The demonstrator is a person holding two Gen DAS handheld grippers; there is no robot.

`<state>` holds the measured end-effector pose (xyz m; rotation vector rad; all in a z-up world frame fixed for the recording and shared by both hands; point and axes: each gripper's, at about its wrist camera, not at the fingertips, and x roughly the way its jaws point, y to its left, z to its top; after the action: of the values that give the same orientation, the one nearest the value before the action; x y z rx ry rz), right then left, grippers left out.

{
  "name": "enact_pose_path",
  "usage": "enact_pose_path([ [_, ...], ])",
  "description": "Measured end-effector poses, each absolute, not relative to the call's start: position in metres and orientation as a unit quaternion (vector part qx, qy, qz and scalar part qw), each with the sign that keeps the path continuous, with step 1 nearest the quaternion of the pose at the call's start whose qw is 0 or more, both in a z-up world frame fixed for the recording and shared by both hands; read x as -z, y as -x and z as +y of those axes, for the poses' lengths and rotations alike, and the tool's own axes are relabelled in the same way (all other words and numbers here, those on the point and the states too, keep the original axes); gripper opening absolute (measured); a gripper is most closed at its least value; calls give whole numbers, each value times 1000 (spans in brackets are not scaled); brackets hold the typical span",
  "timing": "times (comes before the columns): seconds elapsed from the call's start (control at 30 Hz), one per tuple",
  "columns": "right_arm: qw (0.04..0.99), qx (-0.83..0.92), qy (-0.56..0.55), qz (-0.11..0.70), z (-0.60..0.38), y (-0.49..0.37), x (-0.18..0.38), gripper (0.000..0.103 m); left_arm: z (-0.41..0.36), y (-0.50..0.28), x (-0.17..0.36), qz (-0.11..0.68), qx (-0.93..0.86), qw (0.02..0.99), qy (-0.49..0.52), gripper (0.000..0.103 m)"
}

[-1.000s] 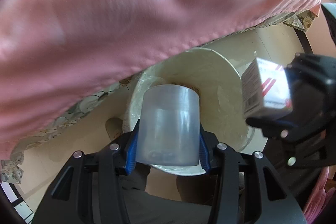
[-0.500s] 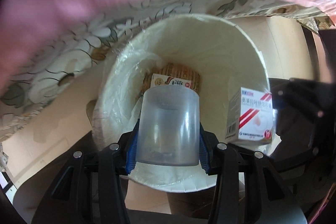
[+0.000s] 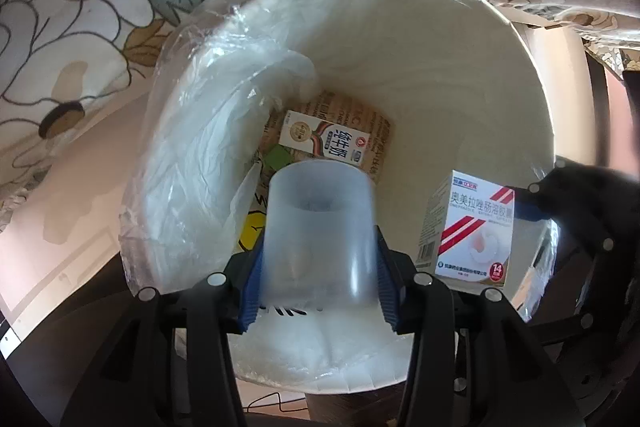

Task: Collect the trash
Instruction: 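Open left tool to drop the clear cup while right tool drops the box, then move both tools back over the bed toward the yogurt cup and red block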

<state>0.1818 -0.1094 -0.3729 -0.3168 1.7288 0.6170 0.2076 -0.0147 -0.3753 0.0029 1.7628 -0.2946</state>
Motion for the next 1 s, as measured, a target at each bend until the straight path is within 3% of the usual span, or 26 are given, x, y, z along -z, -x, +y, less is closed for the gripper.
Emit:
enact_pose_path([
  [0.13, 599, -264, 141, 743, -109, -183, 375, 72, -16, -207, 381, 772, 127, 622, 1, 56],
  [0.47, 609, -258, 126, 739, -115, -186, 361, 72, -20, -202, 376, 769, 129, 626, -9, 57],
  [1.0, 661, -259, 130, 693, -136, -161, 277, 72, -26, -160, 287, 718, 177, 669, -74, 57],
])
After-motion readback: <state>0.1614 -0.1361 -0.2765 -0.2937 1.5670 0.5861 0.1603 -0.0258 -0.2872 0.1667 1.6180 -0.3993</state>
